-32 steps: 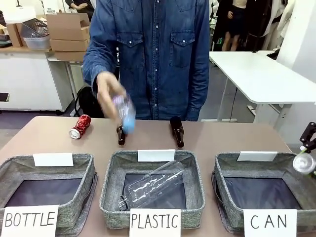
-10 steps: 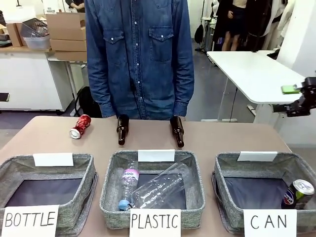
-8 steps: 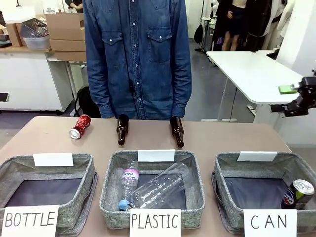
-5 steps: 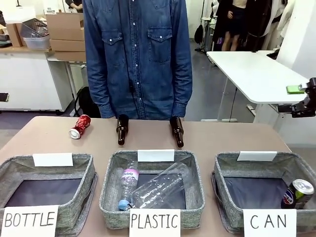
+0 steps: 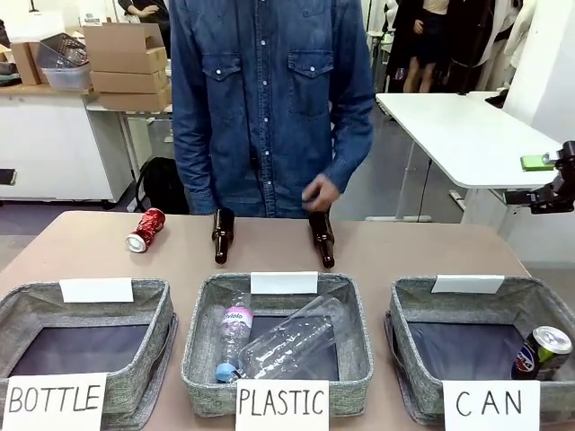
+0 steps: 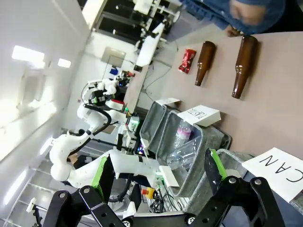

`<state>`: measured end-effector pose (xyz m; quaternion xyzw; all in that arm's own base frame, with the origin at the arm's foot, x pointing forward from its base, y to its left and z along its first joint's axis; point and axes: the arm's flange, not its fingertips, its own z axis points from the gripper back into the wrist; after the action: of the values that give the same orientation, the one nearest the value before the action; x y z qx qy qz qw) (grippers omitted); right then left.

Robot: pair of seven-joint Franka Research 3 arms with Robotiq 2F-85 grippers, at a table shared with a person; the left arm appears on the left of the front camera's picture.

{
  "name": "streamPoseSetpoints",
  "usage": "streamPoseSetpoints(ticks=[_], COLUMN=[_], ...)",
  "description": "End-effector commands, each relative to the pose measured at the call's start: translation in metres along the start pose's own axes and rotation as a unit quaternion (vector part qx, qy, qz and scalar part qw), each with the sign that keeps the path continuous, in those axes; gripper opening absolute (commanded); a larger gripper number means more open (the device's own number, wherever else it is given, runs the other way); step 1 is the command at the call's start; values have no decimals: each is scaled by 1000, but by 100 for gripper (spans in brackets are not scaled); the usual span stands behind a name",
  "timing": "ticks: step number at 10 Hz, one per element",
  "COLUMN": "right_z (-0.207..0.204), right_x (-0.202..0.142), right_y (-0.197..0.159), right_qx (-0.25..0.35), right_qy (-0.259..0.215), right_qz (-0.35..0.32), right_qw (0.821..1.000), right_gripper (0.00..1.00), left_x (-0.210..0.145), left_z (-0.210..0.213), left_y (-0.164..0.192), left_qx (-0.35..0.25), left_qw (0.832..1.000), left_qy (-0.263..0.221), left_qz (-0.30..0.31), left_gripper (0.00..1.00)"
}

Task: Sort the can waste into the basket.
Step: Pick up the can waste from the table and place it in the right Fabric basket.

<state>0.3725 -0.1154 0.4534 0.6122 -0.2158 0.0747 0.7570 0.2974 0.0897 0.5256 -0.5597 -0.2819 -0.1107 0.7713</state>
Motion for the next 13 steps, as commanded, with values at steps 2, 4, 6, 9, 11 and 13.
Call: streamPoseSetpoints(ticks=[2,4,6,9,11,13], right_z=[-2,-2,-2,-2,-2,-2], right_x=[0,0,0,0,0,0], right_y=[0,0,0,0,0,0], right_qx=[2,2,2,2,2,2], right_qy=[-1,-1,-1,-1,-1,-1], right_qz=[7,7,7,7,7,7], right_qw=[1000,1000,1000,1000,1000,1000], right_gripper=[100,100,100,100,100,100], left_x=[1,1,1,-4,20,46], left_z=[-2,-2,-2,25,25,-18], left_y=[-2,-2,-2,-41,-58,-44], left_qx=[-8,-8,-8,88,246,260], left_qw=[1000,1000,1000,992,961,957], left_qy=[-6,-6,-6,-14,-7,56], left_qz=[-10,-10,-10,-89,-123,-119], left_gripper=[100,100,100,100,100,100])
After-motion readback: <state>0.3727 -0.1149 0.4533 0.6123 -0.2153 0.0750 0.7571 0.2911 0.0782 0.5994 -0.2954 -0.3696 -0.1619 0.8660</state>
